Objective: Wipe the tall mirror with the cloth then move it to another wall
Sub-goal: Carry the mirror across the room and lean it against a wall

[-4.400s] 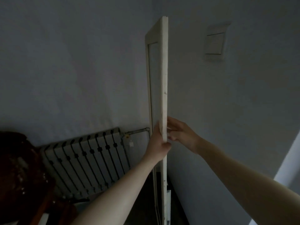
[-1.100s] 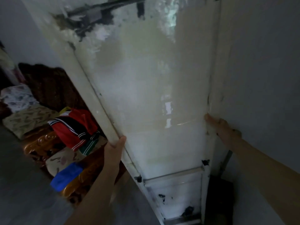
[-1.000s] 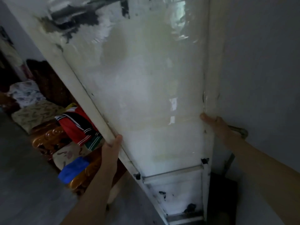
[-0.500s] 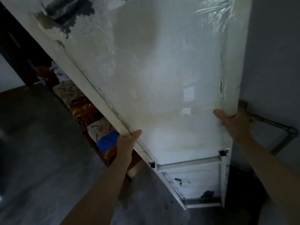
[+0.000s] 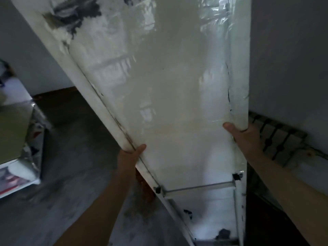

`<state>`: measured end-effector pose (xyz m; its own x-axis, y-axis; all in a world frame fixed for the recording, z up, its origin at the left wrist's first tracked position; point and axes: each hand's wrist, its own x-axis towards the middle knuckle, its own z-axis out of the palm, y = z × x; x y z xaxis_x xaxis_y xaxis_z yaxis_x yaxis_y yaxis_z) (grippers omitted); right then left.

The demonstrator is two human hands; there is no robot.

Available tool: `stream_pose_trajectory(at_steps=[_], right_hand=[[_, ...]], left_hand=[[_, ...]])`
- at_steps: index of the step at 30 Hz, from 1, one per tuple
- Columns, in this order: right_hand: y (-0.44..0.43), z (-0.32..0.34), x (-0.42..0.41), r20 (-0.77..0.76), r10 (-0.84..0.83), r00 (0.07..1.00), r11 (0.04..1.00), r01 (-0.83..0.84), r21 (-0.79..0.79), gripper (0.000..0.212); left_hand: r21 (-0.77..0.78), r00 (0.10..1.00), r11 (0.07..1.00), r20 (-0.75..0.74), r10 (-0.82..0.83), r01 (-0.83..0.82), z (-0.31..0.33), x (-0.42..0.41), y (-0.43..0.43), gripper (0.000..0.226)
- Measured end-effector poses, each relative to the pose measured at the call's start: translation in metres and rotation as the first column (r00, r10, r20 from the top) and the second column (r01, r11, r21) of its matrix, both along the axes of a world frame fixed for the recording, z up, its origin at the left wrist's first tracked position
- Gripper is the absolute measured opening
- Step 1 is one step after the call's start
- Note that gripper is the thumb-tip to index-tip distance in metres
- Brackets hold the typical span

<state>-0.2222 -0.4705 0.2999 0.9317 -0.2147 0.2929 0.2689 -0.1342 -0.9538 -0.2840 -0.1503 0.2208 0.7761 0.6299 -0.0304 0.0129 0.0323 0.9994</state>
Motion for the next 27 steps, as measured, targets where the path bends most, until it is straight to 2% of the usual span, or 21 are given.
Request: stream_pose_trajectory(at_steps=[3,7,11,17,21,25,27], right_hand=[[0.029,0.006,0.002,-0.007,0.045,0.999,0.998,-0.045,0.049,0.027],[0.086,0.012,0.002,-0.019,0.178,0.984,0.977,-0.174,0.119,0.019],[0.160,0.016,0.003,-0.045,0.279,0.959,0.946,-0.266,0.187,0.013],[0.300,0.030,0.002,-0.035,0.404,0.914,0.890,-0.384,0.244,0.014],[0.390,0.041,-0.003,0.011,0.440,0.898,0.866,-0.428,0.259,0.011],[0.466,0.047,0.002,0.029,0.442,0.897,0.869,-0.435,0.237,0.014],[0.499,0.051,0.010,0.034,0.462,0.886,0.862,-0.457,0.218,0.025]], left_hand=[[0.064,0.996,0.994,0.027,0.090,-0.092,0.022,-0.014,0.032,0.041],[0.175,0.971,0.956,0.000,0.240,-0.236,0.047,-0.041,0.087,0.054],[0.240,0.941,0.910,0.045,0.337,-0.337,0.074,-0.069,0.149,0.048],[0.199,0.922,0.900,0.106,0.373,-0.387,0.106,-0.104,0.274,0.057],[0.166,0.910,0.897,0.142,0.389,-0.409,0.122,-0.126,0.349,0.031],[0.148,0.896,0.889,0.175,0.408,-0.434,0.135,-0.137,0.415,0.027],[0.146,0.891,0.886,0.187,0.413,-0.441,0.138,-0.137,0.446,0.030]])
